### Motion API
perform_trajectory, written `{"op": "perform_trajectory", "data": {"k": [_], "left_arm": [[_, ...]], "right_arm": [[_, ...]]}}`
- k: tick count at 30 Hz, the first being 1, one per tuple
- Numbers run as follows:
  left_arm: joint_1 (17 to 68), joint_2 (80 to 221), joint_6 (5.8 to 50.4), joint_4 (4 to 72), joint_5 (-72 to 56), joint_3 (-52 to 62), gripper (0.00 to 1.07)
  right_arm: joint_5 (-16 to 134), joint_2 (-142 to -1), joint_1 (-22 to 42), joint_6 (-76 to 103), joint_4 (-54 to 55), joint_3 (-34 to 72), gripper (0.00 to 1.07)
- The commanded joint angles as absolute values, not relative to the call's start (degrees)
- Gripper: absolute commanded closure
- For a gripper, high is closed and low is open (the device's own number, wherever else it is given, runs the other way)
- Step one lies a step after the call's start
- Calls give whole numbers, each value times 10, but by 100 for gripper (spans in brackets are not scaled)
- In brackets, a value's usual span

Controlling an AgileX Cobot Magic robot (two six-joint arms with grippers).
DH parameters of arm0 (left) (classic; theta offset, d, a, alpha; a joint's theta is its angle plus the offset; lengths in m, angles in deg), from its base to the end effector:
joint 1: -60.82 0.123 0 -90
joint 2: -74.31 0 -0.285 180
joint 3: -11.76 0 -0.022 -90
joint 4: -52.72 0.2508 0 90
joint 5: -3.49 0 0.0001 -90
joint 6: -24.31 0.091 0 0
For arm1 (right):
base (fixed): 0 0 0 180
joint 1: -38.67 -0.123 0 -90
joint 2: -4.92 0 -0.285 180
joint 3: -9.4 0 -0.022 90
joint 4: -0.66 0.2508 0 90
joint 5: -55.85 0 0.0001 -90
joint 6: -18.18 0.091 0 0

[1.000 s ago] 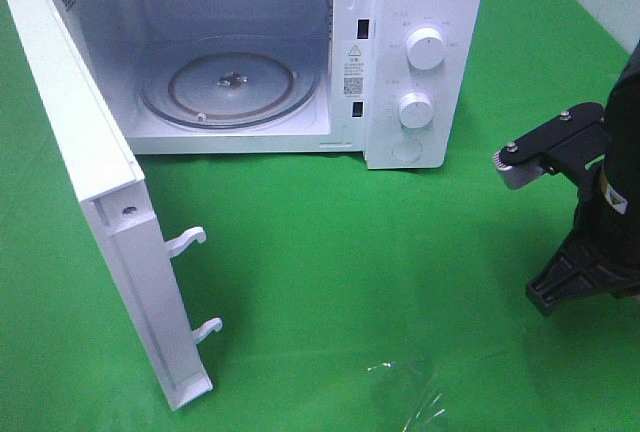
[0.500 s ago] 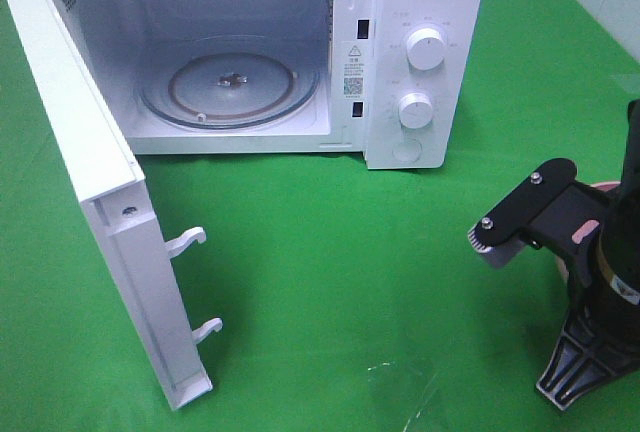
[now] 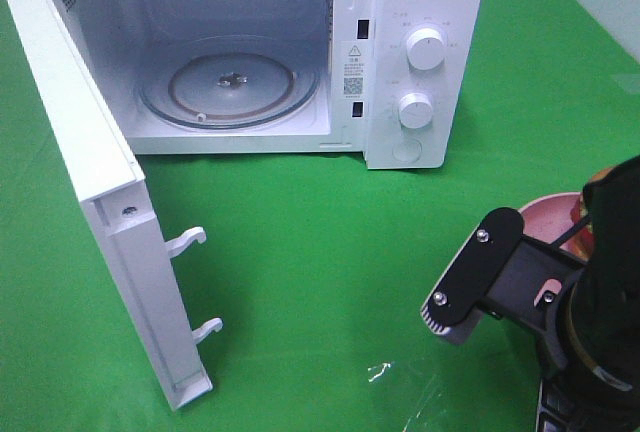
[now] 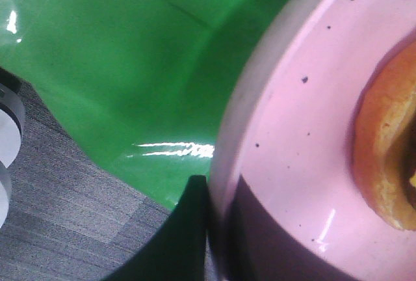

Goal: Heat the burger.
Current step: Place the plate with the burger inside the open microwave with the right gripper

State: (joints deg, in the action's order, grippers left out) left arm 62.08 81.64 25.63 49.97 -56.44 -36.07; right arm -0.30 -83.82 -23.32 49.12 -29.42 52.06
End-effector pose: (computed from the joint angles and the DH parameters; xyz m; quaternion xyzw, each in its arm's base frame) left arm -0.0070 -0.0039 0.2821 0.0014 0.8436 -0.0119 0.5369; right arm 0.1232 0.1509 0.1760 -0.4106 0.8861 -0.1877 0.1052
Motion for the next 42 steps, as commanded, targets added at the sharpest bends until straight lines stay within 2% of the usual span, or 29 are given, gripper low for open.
{"op": "perform_trajectory", "data": {"k": [1, 6, 30, 42], "left_arm": [[618, 807, 255, 495, -558, -362, 13], [618, 807, 255, 495, -558, -362, 13], [618, 807, 255, 495, -558, -362, 13], [618, 807, 255, 495, -558, -362, 13]], "right_arm": [[-29, -835, -276, 500, -331, 523, 107], [-28, -835, -300, 489, -356, 523, 107], [54, -835, -300, 356, -441, 518, 107], [102, -834, -298, 167, -441, 518, 107]]}}
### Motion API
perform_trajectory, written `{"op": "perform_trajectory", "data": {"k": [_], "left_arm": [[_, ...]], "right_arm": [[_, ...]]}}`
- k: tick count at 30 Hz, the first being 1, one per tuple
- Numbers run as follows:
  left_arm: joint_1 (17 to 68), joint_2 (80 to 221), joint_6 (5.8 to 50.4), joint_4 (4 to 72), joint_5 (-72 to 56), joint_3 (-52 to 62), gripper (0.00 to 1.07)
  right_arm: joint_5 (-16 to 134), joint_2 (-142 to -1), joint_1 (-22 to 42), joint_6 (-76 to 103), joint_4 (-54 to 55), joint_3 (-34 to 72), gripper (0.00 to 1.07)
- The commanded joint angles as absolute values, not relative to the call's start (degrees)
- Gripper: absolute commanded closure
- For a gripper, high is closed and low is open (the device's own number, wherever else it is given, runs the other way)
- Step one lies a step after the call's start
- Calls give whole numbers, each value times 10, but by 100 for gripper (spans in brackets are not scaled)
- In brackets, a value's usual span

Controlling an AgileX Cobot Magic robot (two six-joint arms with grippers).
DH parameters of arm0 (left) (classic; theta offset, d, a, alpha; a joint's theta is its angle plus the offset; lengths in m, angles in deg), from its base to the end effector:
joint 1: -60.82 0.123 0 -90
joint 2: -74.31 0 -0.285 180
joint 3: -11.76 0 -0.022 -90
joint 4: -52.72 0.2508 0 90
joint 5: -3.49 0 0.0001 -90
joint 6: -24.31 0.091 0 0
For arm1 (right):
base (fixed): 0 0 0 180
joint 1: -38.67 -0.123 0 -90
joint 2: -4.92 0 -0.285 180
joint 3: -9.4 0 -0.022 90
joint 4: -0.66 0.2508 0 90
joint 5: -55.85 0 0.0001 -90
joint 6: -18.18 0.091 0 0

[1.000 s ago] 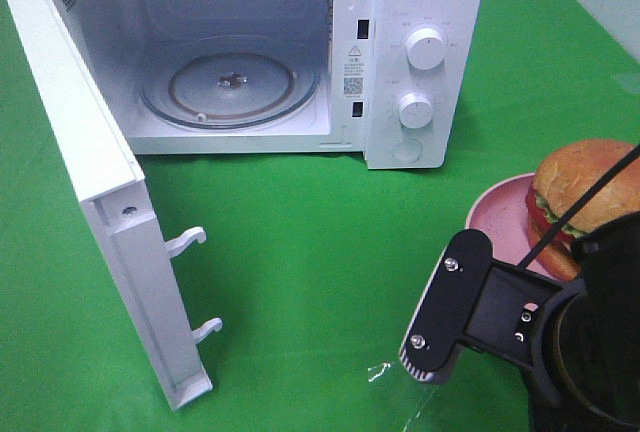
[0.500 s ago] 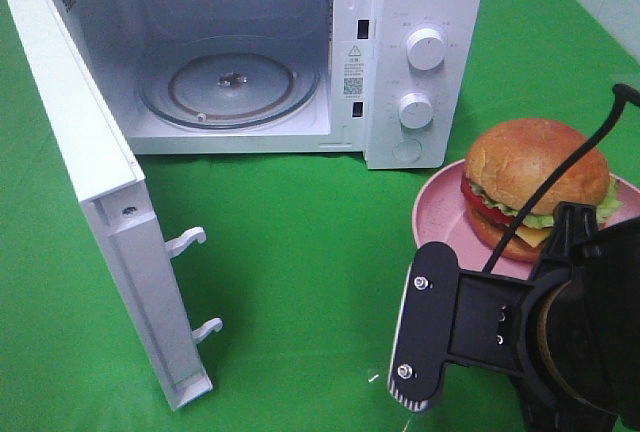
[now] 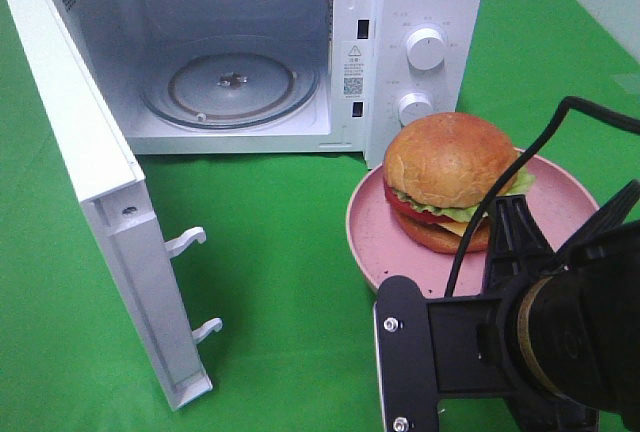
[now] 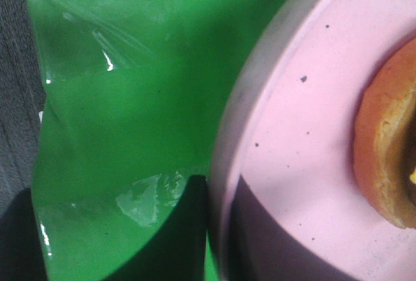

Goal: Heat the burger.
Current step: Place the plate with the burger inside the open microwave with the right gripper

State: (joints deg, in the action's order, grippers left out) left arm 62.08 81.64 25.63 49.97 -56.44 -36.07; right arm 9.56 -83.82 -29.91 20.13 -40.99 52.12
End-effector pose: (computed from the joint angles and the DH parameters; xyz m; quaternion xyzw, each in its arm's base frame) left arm -0.0070 -0.0039 0.2821 0.0014 0.8436 -0.0119 0.5369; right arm 0.1177 0.1802 0.1799 -0.7143 0.6488 -0.2031 0.1661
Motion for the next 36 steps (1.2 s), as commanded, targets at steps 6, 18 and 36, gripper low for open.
{"op": "perform_trajectory", "data": {"k": [6, 18, 36], "left_arm": [[618, 807, 255, 495, -558, -362, 13], [618, 807, 255, 495, -558, -362, 13], [618, 807, 255, 495, -558, -362, 13]], "right_arm": [[144, -834, -262, 134, -440, 518, 107], [292, -834, -152, -90, -409, 518, 107], [427, -834, -21, -560, -100, 518, 107]]}}
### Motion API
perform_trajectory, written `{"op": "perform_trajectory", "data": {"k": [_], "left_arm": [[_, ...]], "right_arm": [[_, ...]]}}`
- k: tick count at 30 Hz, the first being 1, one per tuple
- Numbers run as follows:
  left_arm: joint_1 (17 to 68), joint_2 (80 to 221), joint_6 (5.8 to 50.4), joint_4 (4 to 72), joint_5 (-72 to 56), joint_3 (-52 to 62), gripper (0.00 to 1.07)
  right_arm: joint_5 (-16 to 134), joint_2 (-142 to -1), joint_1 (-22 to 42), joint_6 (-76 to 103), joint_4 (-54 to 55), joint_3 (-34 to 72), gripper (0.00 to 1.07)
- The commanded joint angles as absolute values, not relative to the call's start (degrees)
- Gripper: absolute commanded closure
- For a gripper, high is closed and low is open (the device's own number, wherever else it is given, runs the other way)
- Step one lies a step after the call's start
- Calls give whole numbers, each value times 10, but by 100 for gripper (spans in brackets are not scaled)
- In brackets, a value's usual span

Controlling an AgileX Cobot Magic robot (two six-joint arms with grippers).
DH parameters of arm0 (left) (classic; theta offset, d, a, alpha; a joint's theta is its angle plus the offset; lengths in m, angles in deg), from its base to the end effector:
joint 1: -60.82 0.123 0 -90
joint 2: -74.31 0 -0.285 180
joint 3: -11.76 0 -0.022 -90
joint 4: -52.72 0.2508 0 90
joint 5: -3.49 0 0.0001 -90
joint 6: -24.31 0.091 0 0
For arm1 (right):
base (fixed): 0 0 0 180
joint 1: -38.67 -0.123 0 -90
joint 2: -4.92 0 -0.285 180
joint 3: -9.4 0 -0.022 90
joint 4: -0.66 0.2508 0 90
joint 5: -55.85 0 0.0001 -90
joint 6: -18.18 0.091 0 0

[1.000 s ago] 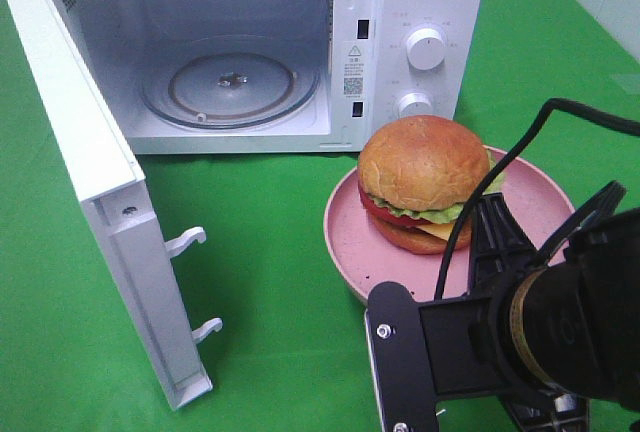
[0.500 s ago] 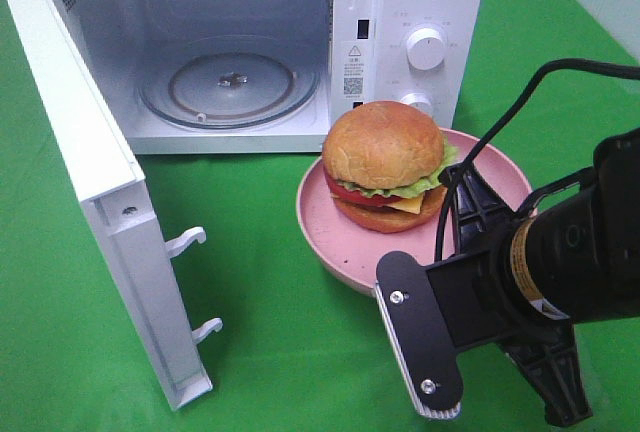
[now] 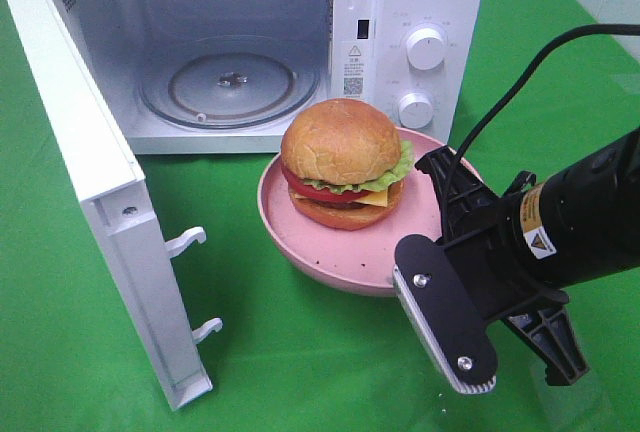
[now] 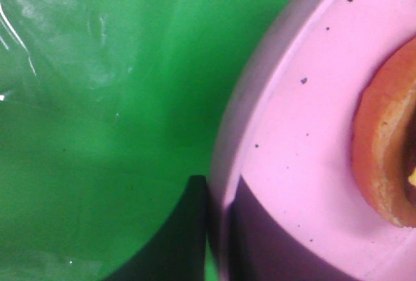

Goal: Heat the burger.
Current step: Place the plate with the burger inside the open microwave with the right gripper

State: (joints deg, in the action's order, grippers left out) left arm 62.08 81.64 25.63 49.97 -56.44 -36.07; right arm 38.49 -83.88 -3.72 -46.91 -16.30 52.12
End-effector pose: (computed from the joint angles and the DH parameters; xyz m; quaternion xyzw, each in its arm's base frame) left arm -0.0070 -0.0039 0.2821 0.0014 0.8436 -0.0119 0.5369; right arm 0.1857 0.1587 0.1811 -0.8415 0.4637 -0.1308 0.2444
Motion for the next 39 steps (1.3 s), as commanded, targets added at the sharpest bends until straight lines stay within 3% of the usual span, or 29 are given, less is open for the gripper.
{"op": "perform_trajectory", "data": {"k": [1, 9, 39], "left_arm": [[618, 807, 255, 495, -558, -362, 13], [618, 807, 255, 495, -558, -362, 13], [618, 807, 255, 496, -558, -362, 13]], "right_arm": [[430, -834, -14, -596, -73, 518, 107], [428, -834, 23, -800, 71, 518, 107], [402, -920, 27, -803, 55, 385, 107]]}}
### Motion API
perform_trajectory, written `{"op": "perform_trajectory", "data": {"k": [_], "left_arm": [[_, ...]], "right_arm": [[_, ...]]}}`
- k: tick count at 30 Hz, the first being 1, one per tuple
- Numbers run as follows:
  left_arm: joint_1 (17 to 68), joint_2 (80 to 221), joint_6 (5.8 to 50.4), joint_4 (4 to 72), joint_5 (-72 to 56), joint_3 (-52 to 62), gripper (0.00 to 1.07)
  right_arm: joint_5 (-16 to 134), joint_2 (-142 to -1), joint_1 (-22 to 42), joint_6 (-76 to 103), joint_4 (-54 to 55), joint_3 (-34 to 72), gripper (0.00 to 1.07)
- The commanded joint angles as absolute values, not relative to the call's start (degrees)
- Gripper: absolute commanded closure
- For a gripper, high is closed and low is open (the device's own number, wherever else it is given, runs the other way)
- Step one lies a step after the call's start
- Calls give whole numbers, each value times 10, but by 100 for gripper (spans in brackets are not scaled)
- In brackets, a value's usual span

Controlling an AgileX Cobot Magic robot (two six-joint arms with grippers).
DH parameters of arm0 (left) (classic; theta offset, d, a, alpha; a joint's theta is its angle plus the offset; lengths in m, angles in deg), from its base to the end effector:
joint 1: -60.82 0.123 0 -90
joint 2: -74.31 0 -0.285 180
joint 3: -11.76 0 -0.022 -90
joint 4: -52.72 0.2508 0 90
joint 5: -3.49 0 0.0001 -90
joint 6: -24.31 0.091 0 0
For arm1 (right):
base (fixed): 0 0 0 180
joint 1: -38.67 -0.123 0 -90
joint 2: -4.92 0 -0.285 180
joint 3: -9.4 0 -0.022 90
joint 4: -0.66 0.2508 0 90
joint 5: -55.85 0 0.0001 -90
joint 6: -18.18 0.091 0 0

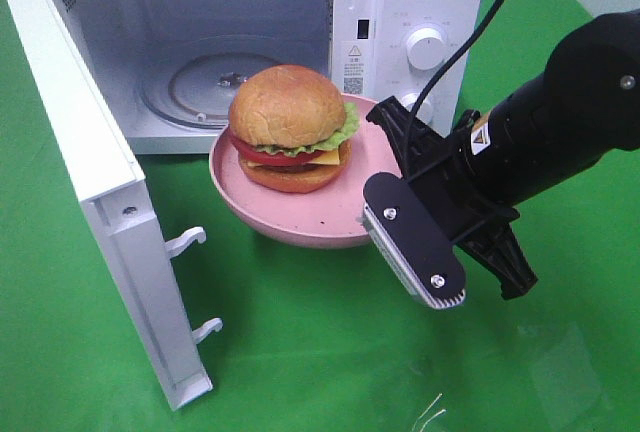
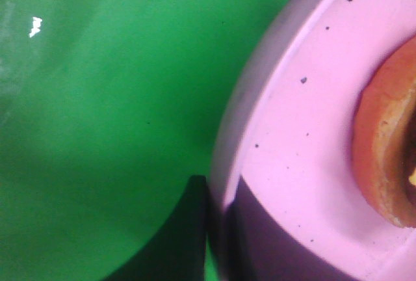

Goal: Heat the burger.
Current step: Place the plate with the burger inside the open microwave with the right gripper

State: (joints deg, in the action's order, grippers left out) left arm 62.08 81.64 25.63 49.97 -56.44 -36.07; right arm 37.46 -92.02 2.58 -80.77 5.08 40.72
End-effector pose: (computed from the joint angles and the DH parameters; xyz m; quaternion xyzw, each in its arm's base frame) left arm -0.0070 -0.0039 0.2821 0.0014 0.8436 -0.0119 0.5369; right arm 0.2371 0.1756 0.1919 -0.8724 0.3952 -0.1306 0.2562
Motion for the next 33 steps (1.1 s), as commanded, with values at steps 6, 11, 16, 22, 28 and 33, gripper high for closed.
{"op": "perform_trajectory", "data": {"k": [6, 11, 16, 22, 28, 33], "left_arm": [[618, 807, 255, 496, -558, -362, 13], [618, 807, 255, 496, -558, -362, 13], [618, 807, 255, 496, -558, -362, 13], [618, 807, 255, 496, -558, -362, 13], [618, 807, 255, 496, -558, -362, 13], [618, 807, 255, 495, -558, -362, 13]], "right_arm": [[391, -947, 8, -791, 53, 348, 107], [391, -977, 7, -789, 53, 318, 107], [388, -999, 7, -784, 53, 293, 107], [375, -1018, 7, -777, 52, 265, 107], [370, -1050, 7, -737, 22, 223, 107], [362, -1069, 7, -715, 18, 197, 107]]}}
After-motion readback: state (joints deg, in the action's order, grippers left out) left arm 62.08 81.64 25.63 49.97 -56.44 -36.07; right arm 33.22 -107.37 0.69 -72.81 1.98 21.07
